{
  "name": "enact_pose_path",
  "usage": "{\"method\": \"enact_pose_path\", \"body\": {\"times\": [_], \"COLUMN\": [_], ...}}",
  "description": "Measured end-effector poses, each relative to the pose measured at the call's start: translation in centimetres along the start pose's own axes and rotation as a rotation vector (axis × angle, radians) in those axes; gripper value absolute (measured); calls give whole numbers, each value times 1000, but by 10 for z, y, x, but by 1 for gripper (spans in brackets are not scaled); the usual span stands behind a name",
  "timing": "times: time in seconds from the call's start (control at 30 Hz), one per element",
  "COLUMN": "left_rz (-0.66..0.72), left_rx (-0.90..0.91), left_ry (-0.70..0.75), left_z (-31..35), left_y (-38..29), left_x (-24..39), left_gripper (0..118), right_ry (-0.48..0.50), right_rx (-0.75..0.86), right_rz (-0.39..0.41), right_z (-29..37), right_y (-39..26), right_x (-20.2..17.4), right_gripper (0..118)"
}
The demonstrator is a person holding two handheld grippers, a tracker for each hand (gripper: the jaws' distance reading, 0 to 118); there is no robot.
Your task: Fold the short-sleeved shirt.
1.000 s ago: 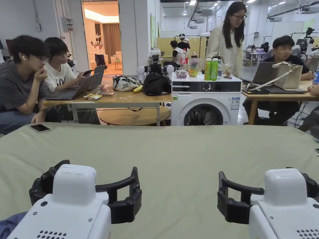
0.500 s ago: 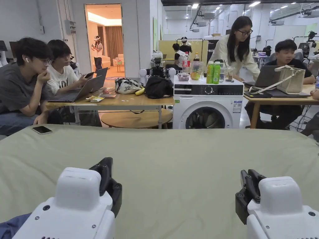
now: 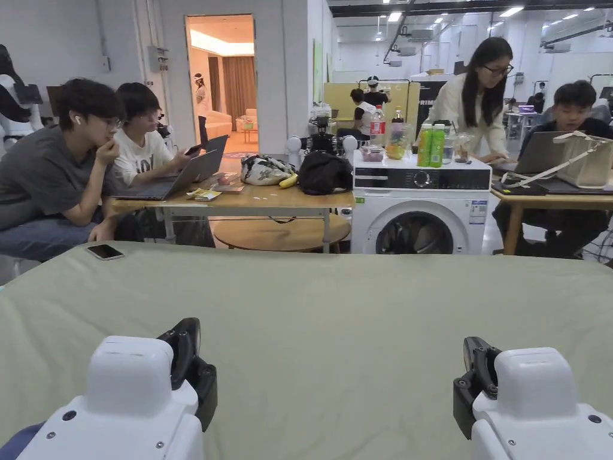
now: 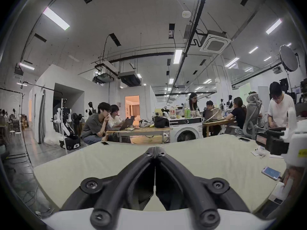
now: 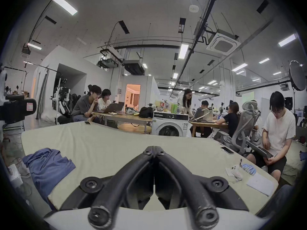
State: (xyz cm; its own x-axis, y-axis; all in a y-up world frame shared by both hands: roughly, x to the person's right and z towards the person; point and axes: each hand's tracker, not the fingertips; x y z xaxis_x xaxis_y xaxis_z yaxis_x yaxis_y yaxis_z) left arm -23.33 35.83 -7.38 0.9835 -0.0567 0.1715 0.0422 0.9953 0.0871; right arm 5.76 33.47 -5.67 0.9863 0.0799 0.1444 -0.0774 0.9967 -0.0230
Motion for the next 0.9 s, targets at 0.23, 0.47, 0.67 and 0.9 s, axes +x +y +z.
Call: {"method": "enact_pose_path", "body": {"times": [0.23, 0.47, 0.67, 0.9], "left_rz": [-13, -4, -12, 58], "left_rx": [-6, -26, -53, -259], "left_ry": [177, 293, 320, 188], "left_z": [33, 56, 55, -1], "left_y": [5, 3, 0, -26], "left_x": [-54, -90, -101, -157], "left_gripper": [0, 0, 0, 68], "right_ry": [171, 275, 326, 360], "right_rx": [16, 2, 3, -20], "right_rz": [-49, -64, -64, -55], "right_z": [-21, -30, -36, -40], "right_y": [4, 1, 3, -5], "right_x": [-57, -100, -118, -112], "right_gripper": [0, 0, 0, 0]}}
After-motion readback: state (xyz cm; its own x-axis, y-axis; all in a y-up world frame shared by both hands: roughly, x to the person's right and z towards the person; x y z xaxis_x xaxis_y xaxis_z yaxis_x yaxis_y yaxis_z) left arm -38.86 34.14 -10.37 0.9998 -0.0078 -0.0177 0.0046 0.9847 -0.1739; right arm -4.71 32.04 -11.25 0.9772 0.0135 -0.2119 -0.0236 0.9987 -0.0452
